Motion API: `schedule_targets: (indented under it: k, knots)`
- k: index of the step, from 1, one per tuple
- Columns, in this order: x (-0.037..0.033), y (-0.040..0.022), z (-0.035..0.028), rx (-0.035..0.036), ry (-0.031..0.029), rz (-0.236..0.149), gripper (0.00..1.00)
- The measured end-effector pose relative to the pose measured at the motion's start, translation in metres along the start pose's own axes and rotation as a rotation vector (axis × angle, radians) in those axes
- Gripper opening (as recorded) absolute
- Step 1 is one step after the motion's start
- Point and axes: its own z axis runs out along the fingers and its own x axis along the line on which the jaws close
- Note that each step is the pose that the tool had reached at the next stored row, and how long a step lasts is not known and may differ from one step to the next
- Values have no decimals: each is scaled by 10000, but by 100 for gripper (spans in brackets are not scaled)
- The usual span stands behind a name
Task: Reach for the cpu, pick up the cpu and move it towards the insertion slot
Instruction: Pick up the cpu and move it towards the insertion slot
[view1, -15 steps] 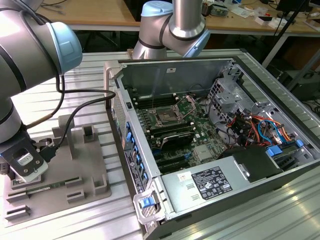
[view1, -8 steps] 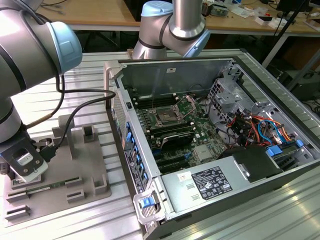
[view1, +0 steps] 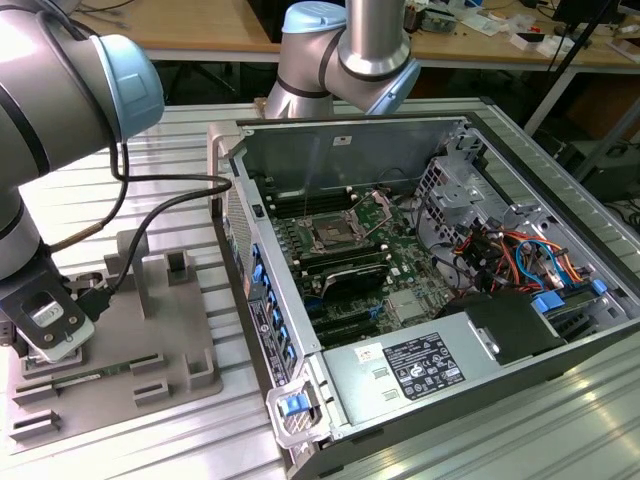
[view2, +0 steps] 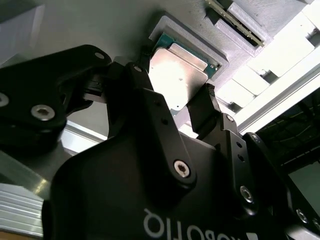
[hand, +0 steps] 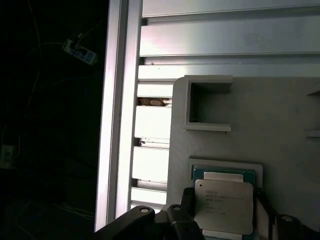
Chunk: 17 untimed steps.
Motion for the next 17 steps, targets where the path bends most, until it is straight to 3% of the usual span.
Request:
schedule_targets:
  k: [9,17]
  knots:
    - [2,6,-153,-1,-2,0,55]
    - [2,7,-175,-2,-1,0,55]
